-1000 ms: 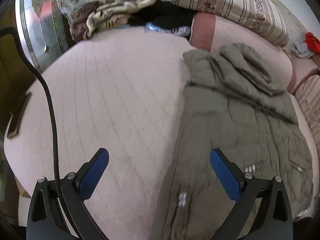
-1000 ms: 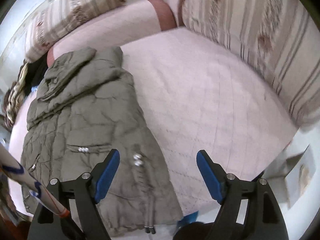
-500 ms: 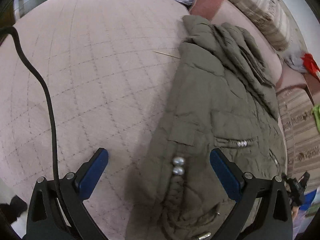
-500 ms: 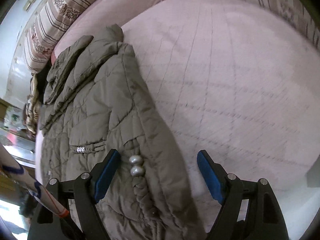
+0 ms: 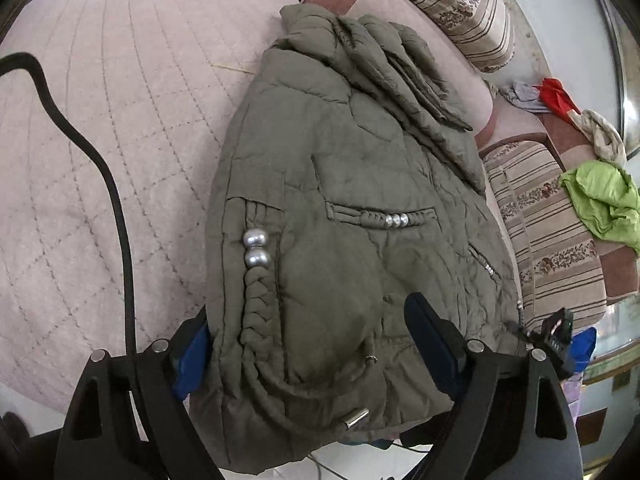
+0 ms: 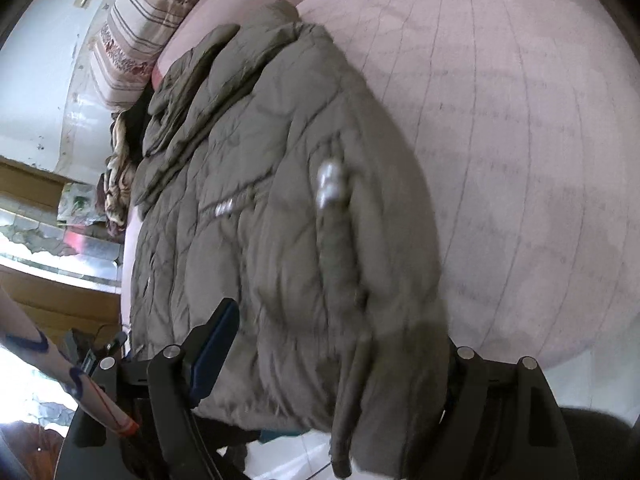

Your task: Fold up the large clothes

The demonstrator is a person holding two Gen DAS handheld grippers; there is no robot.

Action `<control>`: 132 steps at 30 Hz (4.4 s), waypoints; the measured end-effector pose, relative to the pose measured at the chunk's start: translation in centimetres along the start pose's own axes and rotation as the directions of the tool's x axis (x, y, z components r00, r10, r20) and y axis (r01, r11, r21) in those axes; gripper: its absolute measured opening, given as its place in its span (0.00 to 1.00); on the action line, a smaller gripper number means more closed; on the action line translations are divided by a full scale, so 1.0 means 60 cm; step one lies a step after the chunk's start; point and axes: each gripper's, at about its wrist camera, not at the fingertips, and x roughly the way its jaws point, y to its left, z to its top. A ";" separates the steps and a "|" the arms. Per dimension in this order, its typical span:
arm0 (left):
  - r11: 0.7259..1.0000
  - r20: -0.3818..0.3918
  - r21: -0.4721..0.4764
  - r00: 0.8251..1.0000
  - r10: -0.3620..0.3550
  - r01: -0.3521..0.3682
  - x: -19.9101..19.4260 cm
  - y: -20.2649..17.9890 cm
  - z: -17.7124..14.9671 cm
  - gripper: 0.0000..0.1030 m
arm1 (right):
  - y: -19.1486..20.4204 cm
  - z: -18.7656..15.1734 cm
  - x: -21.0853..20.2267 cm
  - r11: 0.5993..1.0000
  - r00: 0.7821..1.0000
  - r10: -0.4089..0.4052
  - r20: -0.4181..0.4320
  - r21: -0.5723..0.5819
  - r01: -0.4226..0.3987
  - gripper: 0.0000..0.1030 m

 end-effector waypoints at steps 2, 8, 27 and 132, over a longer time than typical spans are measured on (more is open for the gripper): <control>1.000 -0.008 0.002 1.000 0.013 -0.013 0.005 -0.001 -0.001 0.84 | 0.004 -0.013 0.009 1.000 1.000 -0.004 -0.012 -0.005 0.004 0.77; 0.994 0.004 0.065 0.996 0.091 -0.091 0.016 -0.041 -0.019 0.84 | 0.031 -0.030 0.024 0.994 0.997 -0.080 0.017 -0.075 0.081 0.66; 0.958 0.197 0.011 0.940 0.278 -0.285 -0.110 -0.108 -0.024 0.16 | 0.089 -0.037 -0.081 0.990 0.988 0.089 0.127 -0.120 -0.074 0.22; 0.809 0.339 -0.217 0.735 0.587 -0.546 0.003 -0.012 0.310 0.63 | 0.692 0.385 0.578 0.521 0.862 -0.413 0.294 -0.700 0.488 0.55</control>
